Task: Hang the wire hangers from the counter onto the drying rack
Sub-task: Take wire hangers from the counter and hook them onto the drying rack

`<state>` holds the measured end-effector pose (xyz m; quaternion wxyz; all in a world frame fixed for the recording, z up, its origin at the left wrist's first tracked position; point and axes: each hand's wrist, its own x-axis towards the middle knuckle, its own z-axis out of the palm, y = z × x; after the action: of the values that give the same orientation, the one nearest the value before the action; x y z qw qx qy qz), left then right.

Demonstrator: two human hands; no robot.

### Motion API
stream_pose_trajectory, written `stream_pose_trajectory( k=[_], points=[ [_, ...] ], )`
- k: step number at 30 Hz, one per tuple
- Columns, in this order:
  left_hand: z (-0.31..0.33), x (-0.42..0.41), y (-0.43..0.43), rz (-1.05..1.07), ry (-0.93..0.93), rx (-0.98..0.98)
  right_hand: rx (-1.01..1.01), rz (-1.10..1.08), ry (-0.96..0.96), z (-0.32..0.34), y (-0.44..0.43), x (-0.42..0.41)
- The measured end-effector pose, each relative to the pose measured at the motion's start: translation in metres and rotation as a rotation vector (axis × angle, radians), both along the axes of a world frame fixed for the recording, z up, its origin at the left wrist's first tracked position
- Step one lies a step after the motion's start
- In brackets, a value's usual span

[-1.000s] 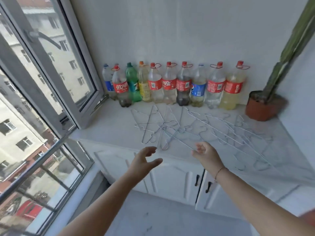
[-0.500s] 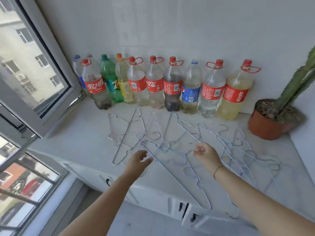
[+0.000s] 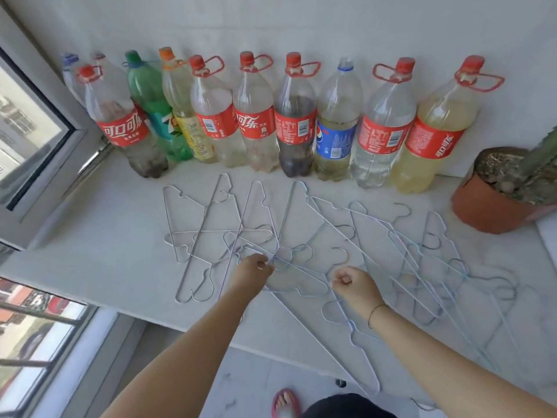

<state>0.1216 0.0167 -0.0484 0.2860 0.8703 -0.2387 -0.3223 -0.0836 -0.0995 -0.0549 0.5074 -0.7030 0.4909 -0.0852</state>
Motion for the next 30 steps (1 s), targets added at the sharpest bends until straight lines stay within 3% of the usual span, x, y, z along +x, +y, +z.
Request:
stream_pose_trajectory(
  k=[9,22,30],
  points=[
    [-0.016,0.012,-0.014,-0.008,-0.013,0.096,0.079,-0.058,-0.049,-0.015,0.01,0.028],
    [0.038,0.049,0.005,0.308,0.347,-0.361,0.027,0.009,-0.074,0.007,0.011,0.057],
    [0.076,0.088,0.044,0.597,0.411,-0.516,-0.063,0.327,0.008,0.011,0.04,0.097]
  ],
)
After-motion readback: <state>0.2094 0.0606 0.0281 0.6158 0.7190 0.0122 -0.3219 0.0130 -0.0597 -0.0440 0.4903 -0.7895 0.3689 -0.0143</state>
